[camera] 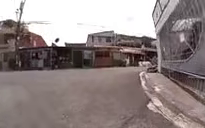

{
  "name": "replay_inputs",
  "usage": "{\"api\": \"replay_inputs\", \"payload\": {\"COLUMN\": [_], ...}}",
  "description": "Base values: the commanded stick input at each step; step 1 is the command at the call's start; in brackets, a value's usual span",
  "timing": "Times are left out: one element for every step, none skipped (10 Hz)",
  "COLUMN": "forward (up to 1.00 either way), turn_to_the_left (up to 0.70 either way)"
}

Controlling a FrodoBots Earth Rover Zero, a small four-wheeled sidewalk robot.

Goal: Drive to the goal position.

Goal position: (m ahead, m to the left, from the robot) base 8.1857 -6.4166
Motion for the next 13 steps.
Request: {"api": "replay_inputs", "payload": {"forward": [1.00, 1.00, 1.00, 1.00, 1.00, 1.00, 1.00, 1.00, 1.00, 1.00, 1.00, 1.00, 1.00], "turn_to_the_left": [0.00, 0.00, 0.00, 0.00, 0.00, 0.00, 0.00, -0.27, -0.40, -0.35, -0.20, 0.00, 0.00]}}
